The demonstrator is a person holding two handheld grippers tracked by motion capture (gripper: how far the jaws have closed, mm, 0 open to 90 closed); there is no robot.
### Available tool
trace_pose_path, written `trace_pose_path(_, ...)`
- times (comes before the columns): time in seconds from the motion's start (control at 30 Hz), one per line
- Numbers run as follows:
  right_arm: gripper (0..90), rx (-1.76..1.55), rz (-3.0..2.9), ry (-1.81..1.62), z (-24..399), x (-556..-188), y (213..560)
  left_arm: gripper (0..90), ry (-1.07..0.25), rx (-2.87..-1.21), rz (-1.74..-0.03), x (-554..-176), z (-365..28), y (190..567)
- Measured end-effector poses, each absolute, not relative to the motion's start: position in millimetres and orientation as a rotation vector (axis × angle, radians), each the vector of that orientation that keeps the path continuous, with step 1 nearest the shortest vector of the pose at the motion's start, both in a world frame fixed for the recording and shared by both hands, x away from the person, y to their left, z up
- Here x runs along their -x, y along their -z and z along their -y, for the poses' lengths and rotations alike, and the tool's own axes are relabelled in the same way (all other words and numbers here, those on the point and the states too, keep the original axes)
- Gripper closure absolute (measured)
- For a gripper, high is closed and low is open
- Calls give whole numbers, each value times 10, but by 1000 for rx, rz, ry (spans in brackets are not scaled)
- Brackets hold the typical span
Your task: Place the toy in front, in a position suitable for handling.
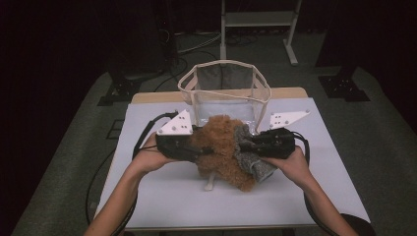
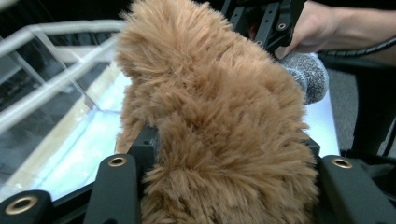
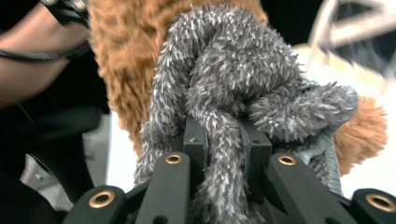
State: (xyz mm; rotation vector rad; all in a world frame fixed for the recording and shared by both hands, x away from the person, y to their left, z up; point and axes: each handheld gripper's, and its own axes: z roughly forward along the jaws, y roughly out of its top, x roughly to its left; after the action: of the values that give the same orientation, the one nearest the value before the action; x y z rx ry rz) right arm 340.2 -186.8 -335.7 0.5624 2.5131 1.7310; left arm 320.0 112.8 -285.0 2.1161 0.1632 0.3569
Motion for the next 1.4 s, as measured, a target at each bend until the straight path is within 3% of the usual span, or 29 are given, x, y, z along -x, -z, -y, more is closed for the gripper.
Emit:
trace_pose_path(0.17,753,-697,-2486,-1726,2162,-3427,3630,405,-342,-2053,-194,-3262,-1038,2982)
trace_pose_path(0.33,752,-686,-2492,-1688,2257,-3415,3550,404,-359,-2054,-166,-3255,-965,2939)
trace_pose_path(0.73,750,-440,-2450,-1679,2119,-3426,2497,376,-383,-2083,-97,-3296,-631,2810)
trace_pose_path(0.9,745,-409,-2497,-1613,1961,-3489,2262,359,-384,-2099,-54,-3335,-397,2753)
trace_pose_path(1.17,763,-517,-2579,-1544,2115,-3583,2470,213,-349,-2139,-9,-3334,-208,2769)
trace_pose_path(1.27,764,-511,-2588,-1543,2113,-3572,2519,152,-343,-2144,-10,-3317,-267,2745)
trace_pose_path(1.4,765,-503,-2597,-1515,2102,-3573,2557,132,-333,-2095,-41,-3312,-405,2781)
